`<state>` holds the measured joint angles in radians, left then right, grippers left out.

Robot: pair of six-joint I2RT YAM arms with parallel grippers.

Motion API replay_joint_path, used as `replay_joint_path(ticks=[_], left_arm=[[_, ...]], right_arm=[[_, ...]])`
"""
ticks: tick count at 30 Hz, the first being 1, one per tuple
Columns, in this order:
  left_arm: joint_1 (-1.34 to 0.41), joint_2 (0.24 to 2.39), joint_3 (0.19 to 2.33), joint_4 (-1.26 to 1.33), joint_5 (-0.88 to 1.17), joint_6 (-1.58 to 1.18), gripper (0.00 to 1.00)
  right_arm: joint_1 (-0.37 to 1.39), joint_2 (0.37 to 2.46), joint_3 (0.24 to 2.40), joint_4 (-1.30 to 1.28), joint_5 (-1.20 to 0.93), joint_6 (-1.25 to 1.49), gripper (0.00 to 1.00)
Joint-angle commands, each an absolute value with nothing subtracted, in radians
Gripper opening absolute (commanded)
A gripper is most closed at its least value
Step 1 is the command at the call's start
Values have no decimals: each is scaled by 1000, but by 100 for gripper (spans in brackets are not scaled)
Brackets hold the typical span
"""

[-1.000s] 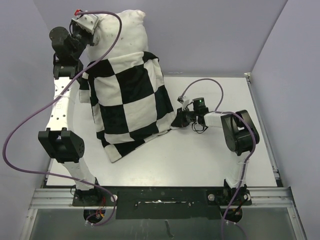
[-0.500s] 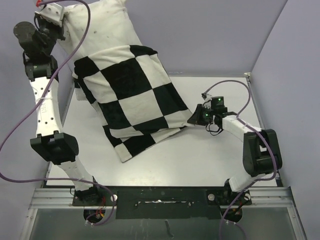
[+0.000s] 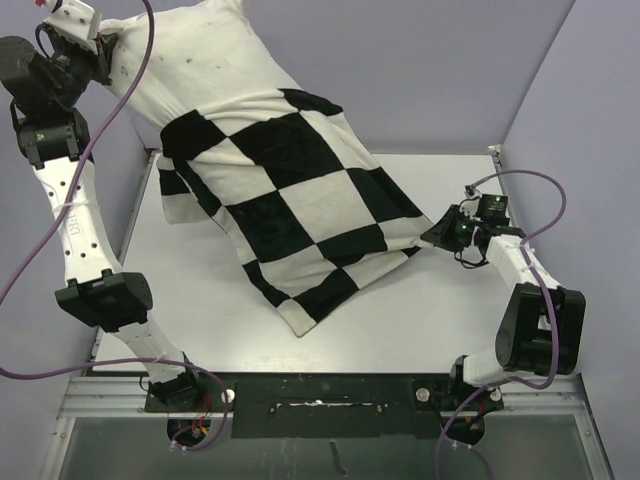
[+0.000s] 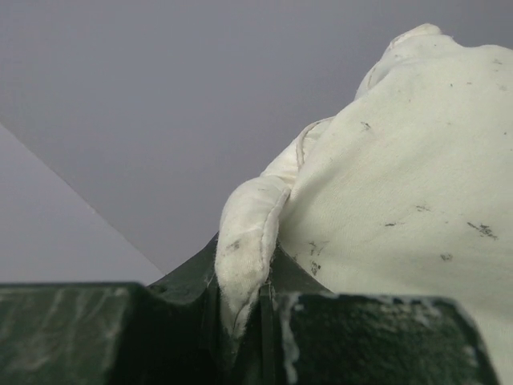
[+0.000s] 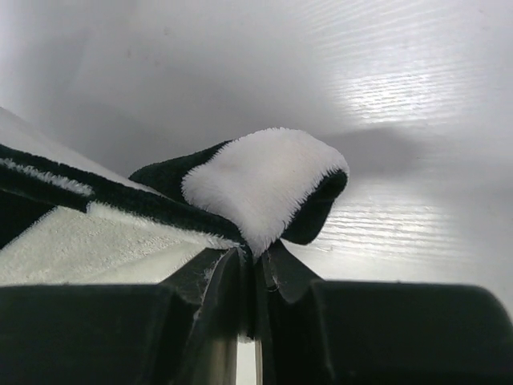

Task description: Remove the pillowcase from the pillow

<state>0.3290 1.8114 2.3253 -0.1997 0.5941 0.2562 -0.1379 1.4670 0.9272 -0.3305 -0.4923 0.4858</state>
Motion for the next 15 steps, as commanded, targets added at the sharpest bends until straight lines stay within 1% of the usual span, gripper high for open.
replay_joint_path(ticks=[1, 3, 5, 6, 7, 10, 12, 13, 15], left_arm=[[483, 1703, 2394, 125, 278, 368, 0], [489, 1676, 2337, 124, 309, 336, 0], [489, 1628, 2248, 115, 394, 283, 0], [487, 1588, 2190, 111, 444, 239, 0], [473, 1560, 2138, 97, 493, 216, 0], [383, 1475, 1966, 34, 570, 203, 0], [306, 1424, 1857, 14, 577, 234, 0], [265, 1402, 1815, 3, 572, 260, 0], [209, 1372, 1749, -2, 545, 294, 0]], right_arm=[[-250, 1469, 876, -494, -123, 418, 0], [-236, 1487, 877, -492, -99, 415, 0], [-182, 1516, 903, -504, -64, 397, 0], [-151, 1525, 922, -510, -41, 387, 2], [-113, 1530, 945, -517, -12, 377, 7], [-16, 1520, 1019, -531, 69, 377, 34], [45, 1496, 1047, -535, 130, 384, 48], [81, 1480, 1056, -535, 172, 386, 54], [161, 1442, 1063, -539, 291, 381, 63]])
